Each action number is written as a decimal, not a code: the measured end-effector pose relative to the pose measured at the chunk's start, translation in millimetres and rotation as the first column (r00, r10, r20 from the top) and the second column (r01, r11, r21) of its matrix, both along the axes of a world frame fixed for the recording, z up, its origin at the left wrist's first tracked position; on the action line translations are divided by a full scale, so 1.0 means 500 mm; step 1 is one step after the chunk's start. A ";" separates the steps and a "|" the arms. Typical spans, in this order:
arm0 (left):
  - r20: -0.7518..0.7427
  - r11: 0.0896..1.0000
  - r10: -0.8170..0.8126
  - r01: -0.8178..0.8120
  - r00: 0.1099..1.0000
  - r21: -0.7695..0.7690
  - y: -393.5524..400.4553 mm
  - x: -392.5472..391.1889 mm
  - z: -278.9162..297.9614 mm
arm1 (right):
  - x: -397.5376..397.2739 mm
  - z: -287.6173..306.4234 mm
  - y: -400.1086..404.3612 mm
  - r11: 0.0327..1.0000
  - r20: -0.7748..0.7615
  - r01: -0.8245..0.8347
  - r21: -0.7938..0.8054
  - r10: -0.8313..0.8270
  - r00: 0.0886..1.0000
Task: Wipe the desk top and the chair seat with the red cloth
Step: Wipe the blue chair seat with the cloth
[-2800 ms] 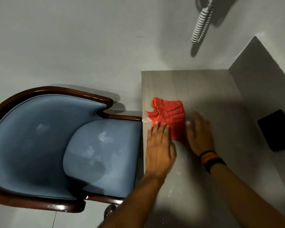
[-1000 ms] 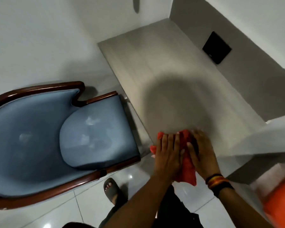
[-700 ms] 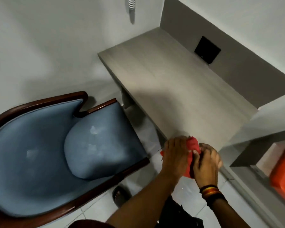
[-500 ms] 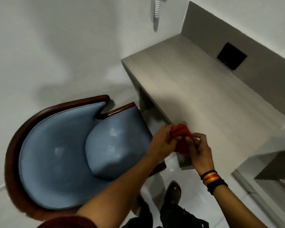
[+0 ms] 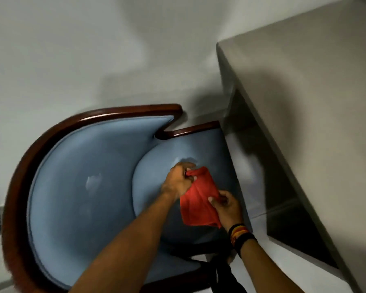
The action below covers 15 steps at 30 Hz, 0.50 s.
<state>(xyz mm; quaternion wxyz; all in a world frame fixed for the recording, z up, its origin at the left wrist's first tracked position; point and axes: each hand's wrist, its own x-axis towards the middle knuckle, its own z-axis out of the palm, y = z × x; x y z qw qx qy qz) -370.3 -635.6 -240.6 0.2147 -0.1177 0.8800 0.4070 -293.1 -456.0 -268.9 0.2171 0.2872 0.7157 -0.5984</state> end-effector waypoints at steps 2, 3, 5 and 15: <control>-0.032 1.000 -0.011 0.011 0.999 -0.005 -0.015 0.003 -0.083 | -0.002 -0.070 -0.014 0.989 0.009 -0.066 0.136 0.065 0.998; -0.071 0.998 -0.054 0.052 0.996 -0.031 -0.023 0.009 -0.124 | -0.001 -0.107 -0.022 0.945 -0.015 -0.159 0.287 0.170 0.985; -0.208 0.979 -0.137 0.100 0.968 -0.180 -0.056 0.029 -0.195 | 0.008 -0.172 -0.033 0.642 -0.049 -0.365 0.674 0.532 0.845; -0.327 0.824 -0.057 -0.140 0.943 -0.548 -0.261 0.100 -0.362 | -0.191 -0.309 -0.248 0.316 -0.084 -0.302 0.900 0.804 0.589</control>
